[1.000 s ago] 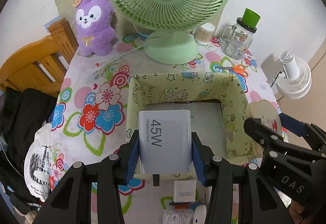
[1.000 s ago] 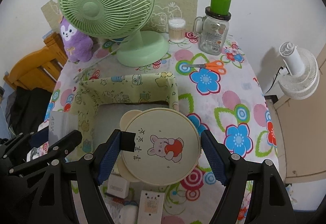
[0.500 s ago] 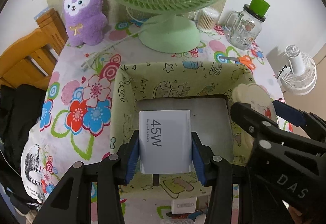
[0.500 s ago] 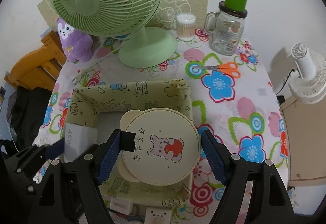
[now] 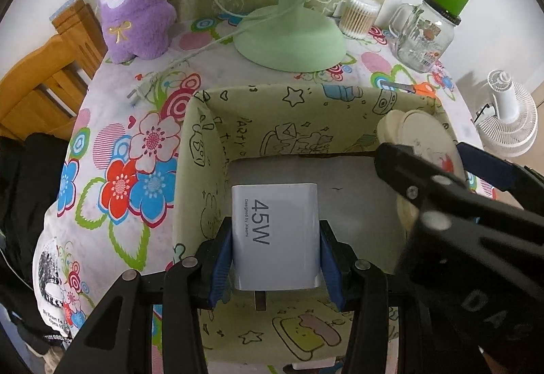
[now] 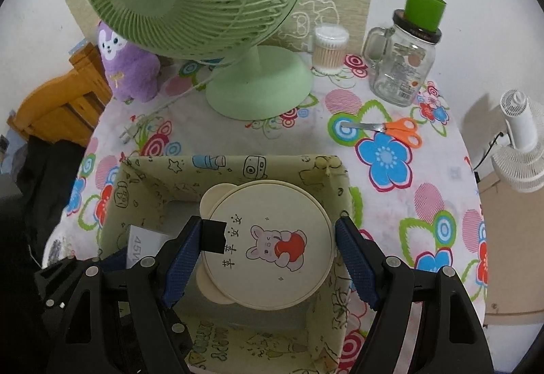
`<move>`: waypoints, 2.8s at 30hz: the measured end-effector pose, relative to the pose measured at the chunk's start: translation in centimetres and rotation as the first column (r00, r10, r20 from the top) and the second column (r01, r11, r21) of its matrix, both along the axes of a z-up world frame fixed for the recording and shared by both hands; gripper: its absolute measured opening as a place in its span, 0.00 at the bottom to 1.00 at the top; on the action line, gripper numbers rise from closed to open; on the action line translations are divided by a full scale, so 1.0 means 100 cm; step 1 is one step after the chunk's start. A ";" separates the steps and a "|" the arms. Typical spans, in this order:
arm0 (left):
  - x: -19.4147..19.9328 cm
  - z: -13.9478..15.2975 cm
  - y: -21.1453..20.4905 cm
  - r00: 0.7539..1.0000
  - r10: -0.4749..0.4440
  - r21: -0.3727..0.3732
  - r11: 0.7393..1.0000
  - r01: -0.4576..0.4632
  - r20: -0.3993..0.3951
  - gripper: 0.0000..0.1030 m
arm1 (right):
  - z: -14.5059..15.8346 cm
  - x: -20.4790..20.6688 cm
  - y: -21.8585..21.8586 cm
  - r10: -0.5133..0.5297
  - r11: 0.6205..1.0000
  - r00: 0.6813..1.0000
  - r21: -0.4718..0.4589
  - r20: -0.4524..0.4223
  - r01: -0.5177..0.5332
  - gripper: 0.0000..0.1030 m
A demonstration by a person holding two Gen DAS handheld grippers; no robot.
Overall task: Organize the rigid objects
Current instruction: 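Carry the charger with the left gripper into the green box while the right gripper carries the fan there, then open the left gripper releasing the charger while the right gripper releases the fan inside the box, then withdraw both grippers up and away from the green box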
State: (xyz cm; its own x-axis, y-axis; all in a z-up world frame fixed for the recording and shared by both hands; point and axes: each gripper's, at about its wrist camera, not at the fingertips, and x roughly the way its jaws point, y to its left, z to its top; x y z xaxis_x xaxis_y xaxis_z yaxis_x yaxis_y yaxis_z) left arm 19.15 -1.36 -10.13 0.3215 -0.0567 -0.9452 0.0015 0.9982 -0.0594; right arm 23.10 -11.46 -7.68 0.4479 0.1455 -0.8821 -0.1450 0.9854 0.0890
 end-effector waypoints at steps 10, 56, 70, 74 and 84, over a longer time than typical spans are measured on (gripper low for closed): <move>0.006 0.001 -0.004 1.000 -0.011 0.001 1.000 0.011 0.019 0.65 | -0.013 0.004 0.008 -0.015 0.999 1.000 -0.045 -0.006 0.015 0.78; -0.039 0.048 -0.023 0.990 -0.078 0.082 0.994 0.069 0.121 0.94 | 0.022 -0.046 -0.009 -0.087 0.996 0.996 0.018 0.026 0.086 0.95; -0.064 0.063 -0.025 0.984 -0.088 0.088 0.993 0.075 0.154 0.94 | 0.036 -0.073 -0.015 -0.097 0.995 0.994 0.037 0.039 0.096 0.94; -0.070 0.067 -0.024 0.983 -0.094 0.085 0.993 0.082 0.154 0.94 | 0.043 -0.081 -0.014 -0.099 0.995 0.993 0.007 0.064 0.099 0.94; -0.086 0.078 -0.023 0.978 -0.115 0.091 0.991 0.101 0.174 0.94 | 0.056 -0.099 -0.013 -0.103 0.994 0.991 -0.021 0.090 0.105 0.94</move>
